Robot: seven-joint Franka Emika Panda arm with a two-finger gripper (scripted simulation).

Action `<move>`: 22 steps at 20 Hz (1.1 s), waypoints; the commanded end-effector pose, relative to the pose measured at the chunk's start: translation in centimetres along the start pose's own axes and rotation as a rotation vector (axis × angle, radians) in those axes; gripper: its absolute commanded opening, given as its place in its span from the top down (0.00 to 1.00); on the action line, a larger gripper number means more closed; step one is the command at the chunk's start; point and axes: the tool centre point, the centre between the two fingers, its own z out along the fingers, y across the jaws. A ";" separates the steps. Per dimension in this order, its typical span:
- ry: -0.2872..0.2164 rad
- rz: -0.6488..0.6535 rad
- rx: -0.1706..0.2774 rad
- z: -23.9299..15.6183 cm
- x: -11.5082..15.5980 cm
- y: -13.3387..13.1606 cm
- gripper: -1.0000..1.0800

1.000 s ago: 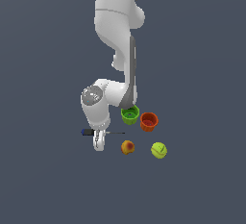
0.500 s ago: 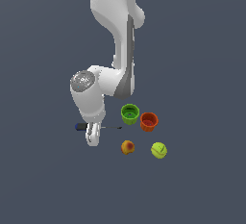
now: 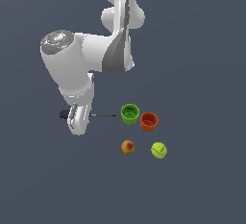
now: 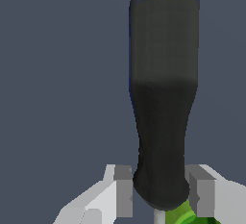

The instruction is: Pick up a designated object from a clutter of objects.

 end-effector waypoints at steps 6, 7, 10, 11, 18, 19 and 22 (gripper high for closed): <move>0.001 0.000 0.000 -8.4 1.7 -0.4 1.00; 0.001 0.000 0.000 -9.5 1.9 -0.4 1.00; 0.001 0.000 0.000 -12.6 2.6 -0.6 1.00; 0.001 -0.001 0.000 -13.5 2.7 -0.7 1.00; 0.001 -0.002 0.000 -18.5 3.7 -1.2 1.00; 0.001 -0.002 0.000 -19.0 3.8 -1.3 1.00; 0.001 -0.002 0.000 -20.1 4.1 -1.5 1.00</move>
